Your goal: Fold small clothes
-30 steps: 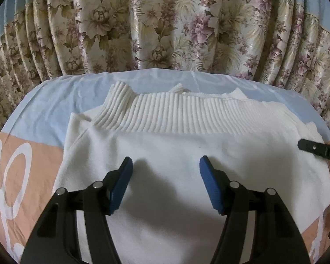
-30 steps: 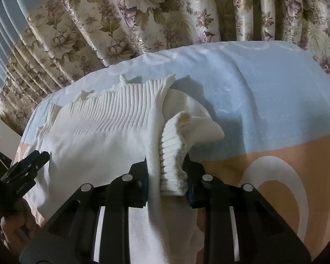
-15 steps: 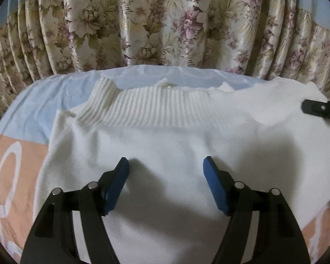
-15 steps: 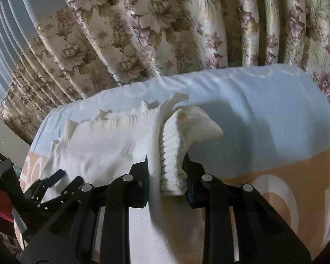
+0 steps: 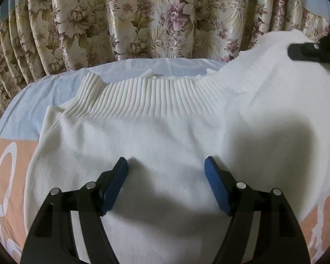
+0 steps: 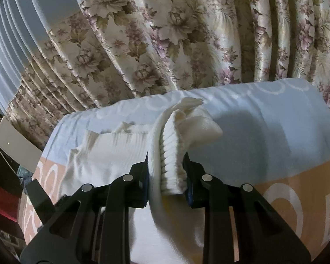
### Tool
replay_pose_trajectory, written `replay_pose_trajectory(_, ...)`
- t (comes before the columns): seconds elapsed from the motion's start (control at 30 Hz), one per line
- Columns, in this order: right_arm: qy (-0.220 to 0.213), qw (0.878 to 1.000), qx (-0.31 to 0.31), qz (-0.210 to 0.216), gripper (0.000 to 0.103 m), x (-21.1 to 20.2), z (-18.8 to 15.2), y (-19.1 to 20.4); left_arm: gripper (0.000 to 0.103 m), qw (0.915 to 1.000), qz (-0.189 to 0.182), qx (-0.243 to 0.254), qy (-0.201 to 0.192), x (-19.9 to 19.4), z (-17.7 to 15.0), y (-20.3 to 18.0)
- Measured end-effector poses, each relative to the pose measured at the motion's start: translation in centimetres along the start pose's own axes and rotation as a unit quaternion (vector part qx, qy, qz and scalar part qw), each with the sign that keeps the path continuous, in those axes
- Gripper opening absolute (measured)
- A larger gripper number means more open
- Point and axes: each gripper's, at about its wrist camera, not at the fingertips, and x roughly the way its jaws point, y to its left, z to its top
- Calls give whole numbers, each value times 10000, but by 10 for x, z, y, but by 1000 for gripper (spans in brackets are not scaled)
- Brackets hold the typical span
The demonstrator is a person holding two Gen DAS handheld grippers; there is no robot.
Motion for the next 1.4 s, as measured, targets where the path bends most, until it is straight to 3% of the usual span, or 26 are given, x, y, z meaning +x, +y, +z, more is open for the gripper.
replay_pose_trajectory(0.33,33,9999,-126,76,25,2,16,48,73,9990,-200,-394,-23,-23,-9,25)
replay_pose_trajectory(0.73,250,9992,-290,70,25,37,18,128,73,9937,468,-942,-392,-56,5,152)
replay_pose_trajectory(1.13,470,9974,-420,-354,25,108,-22,197,73,9856,911,-1394,-296,-61,-14,264)
replay_pose_trajectory(1.4,536,9930,-734,-753,29,142,-50,240,73,9854,906,-1427,-205,-56,-22,281)
